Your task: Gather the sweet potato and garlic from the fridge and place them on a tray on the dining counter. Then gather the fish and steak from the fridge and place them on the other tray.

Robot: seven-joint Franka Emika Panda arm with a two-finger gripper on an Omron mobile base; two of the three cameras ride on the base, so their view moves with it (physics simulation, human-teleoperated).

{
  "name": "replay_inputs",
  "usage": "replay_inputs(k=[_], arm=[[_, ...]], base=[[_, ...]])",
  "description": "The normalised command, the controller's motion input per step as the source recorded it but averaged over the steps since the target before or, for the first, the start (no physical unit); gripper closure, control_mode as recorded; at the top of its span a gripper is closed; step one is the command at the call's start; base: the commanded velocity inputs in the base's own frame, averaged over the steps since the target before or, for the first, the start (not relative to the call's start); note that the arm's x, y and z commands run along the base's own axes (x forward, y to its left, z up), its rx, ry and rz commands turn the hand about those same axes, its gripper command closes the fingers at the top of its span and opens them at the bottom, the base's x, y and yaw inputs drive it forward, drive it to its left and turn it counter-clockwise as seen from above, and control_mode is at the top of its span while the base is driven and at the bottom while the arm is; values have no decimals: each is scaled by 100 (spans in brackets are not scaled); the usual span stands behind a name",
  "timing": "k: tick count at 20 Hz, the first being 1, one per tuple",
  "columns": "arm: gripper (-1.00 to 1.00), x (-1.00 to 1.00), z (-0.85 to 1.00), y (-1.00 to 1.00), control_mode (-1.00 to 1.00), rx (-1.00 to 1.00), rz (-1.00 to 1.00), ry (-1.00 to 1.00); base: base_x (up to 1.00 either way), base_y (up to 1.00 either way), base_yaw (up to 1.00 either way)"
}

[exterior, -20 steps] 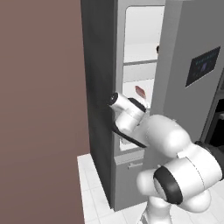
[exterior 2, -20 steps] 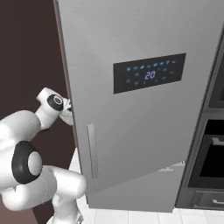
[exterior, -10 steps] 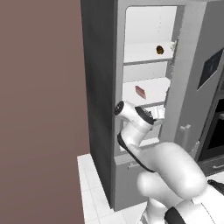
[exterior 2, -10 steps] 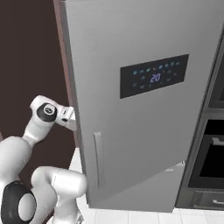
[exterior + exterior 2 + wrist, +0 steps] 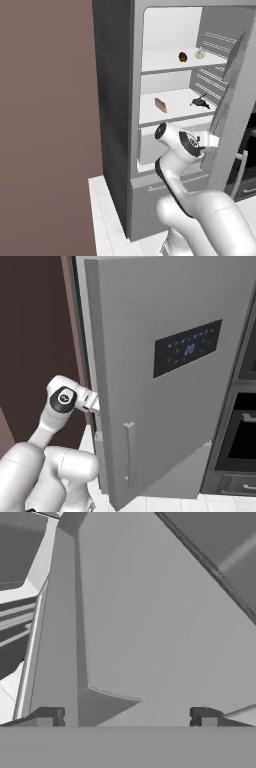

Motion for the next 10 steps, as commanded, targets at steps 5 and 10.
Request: replay_inputs(k=[5,10], arm=[[-100,-46,0,-100,-100,0,-10,0],[-100,-29,0,-100,-100,0,-7,0]], base=[[0,0,0],[0,0,0]])
